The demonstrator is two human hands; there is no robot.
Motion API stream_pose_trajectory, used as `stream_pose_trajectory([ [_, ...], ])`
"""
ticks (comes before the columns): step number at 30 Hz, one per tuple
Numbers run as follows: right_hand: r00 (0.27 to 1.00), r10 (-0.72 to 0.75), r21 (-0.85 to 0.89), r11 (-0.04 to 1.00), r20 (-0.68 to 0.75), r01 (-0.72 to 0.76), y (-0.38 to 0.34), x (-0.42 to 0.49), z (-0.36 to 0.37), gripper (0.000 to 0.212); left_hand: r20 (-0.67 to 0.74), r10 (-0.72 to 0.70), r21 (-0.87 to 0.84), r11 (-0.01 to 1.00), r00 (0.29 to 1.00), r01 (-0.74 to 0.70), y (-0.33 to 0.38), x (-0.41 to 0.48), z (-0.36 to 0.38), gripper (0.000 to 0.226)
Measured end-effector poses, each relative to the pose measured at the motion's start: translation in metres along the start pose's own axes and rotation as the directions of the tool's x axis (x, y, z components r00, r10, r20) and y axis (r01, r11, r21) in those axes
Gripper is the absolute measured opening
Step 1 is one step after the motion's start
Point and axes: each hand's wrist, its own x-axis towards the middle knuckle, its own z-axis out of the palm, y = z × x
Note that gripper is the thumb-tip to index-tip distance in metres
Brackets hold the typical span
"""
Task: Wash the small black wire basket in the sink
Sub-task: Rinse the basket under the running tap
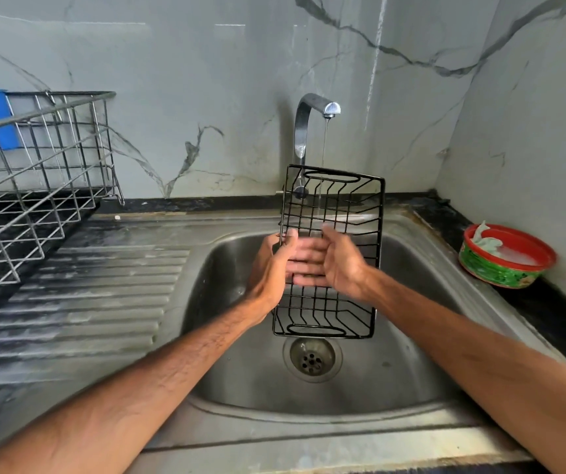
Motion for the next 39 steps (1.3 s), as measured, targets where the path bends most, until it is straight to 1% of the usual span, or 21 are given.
stream_pose_trajectory([
  [2,0.976,0.162,-0.18,0.974,0.148,-0.135,0.015,-0.001,0.003,0.064,-0.035,-0.003,0.003,1.0,0.999,0.003,0.0,0.0,-0.003,0.061],
  [3,0.956,0.223,-0.289,0.944,0.193,-0.161,0.021,0.0,0.004,0.059,-0.057,0.008,0.008,1.0,0.998,-0.008,-0.002,0.002,-0.005,0.06],
  [5,0.933,0.291,-0.438,0.882,0.212,-0.175,0.024,0.002,0.008,0.055,-0.062,0.007,0.039,0.999,0.998,-0.004,-0.007,0.005,-0.005,0.061],
  [8,0.943,0.316,-0.513,0.83,0.107,-0.219,0.014,0.002,0.01,0.057,-0.054,0.001,0.047,0.999,0.999,0.002,-0.006,0.002,-0.002,0.06],
  [11,0.959,0.278,-0.607,0.752,-0.059,-0.255,0.008,-0.001,0.003,0.054,-0.049,0.033,0.064,0.998,0.998,-0.03,-0.002,0.0,-0.001,0.056],
  [12,0.961,0.256,-0.669,0.696,-0.108,-0.261,0.007,-0.002,0.0,0.053,-0.04,0.03,0.076,0.997,0.999,-0.026,-0.001,-0.001,0.0,0.053],
  [14,0.962,0.216,-0.8,0.541,-0.166,-0.26,0.004,-0.005,-0.001,0.053,-0.031,0.035,0.089,0.996,0.999,-0.033,0.0,-0.004,0.002,0.047],
  [16,0.974,0.127,-0.911,0.348,-0.188,-0.221,-0.002,-0.009,0.004,0.052,-0.002,0.034,0.09,0.995,0.999,-0.034,-0.002,-0.005,0.004,0.048],
  [17,0.984,0.027,-0.945,0.276,-0.174,-0.175,-0.005,-0.009,0.006,0.049,0.0,0.038,0.088,0.995,0.999,-0.038,-0.002,-0.005,0.005,0.049],
  [18,0.983,-0.106,-0.966,0.23,-0.147,-0.12,-0.008,-0.009,0.008,0.045,-0.004,0.034,0.107,0.994,0.999,-0.033,-0.002,-0.005,0.004,0.05],
  [19,0.96,-0.253,-0.978,0.195,-0.119,-0.069,-0.011,-0.007,0.007,0.04,-0.021,0.021,0.119,0.993,1.0,-0.018,-0.001,-0.004,0.003,0.051],
  [21,0.87,-0.489,-0.988,0.153,-0.068,0.009,-0.019,-0.002,0.004,0.03,-0.034,-0.008,0.134,0.991,0.999,0.012,-0.005,-0.001,-0.003,0.048],
  [23,0.806,-0.591,-0.976,0.192,-0.029,0.105,-0.031,0.001,-0.001,0.018,-0.028,-0.078,0.113,0.99,0.997,0.081,-0.004,-0.002,-0.004,0.046],
  [25,0.772,-0.634,-0.949,0.266,-0.041,0.168,-0.042,0.002,-0.005,0.016,-0.005,-0.133,0.133,0.982,0.991,0.132,-0.005,0.0,-0.004,0.049],
  [28,0.709,-0.686,-0.896,0.405,-0.166,0.182,-0.054,-0.001,-0.011,0.013,-0.001,-0.145,0.17,0.975,0.989,0.143,-0.003,0.0,-0.003,0.056],
  [29,0.706,-0.674,-0.862,0.473,-0.219,0.184,-0.056,-0.001,-0.012,0.013,0.001,-0.154,0.174,0.973,0.988,0.152,-0.002,-0.001,-0.002,0.057],
  [30,0.72,-0.642,-0.823,0.539,-0.264,0.178,-0.059,-0.002,-0.012,0.016,0.005,-0.17,0.177,0.97,0.985,0.166,-0.003,0.001,-0.002,0.057],
  [32,0.778,-0.554,-0.764,0.626,-0.296,0.154,-0.058,-0.002,-0.013,0.022,0.023,-0.21,0.186,0.961,0.977,0.202,-0.005,0.002,-0.002,0.057],
  [36,0.894,-0.37,-0.588,0.792,-0.251,0.163,-0.053,-0.001,-0.012,0.023,0.089,-0.284,0.187,0.946,0.955,0.264,-0.009,0.003,-0.003,0.075],
  [37,0.908,-0.344,-0.539,0.825,-0.239,0.17,-0.054,-0.001,-0.011,0.025,0.097,-0.297,0.189,0.942,0.95,0.276,-0.009,0.003,-0.003,0.077],
  [39,0.911,-0.345,-0.497,0.845,-0.227,0.196,-0.058,-0.002,-0.01,0.025,0.105,-0.319,0.191,0.936,0.942,0.295,-0.009,0.002,-0.003,0.077],
])
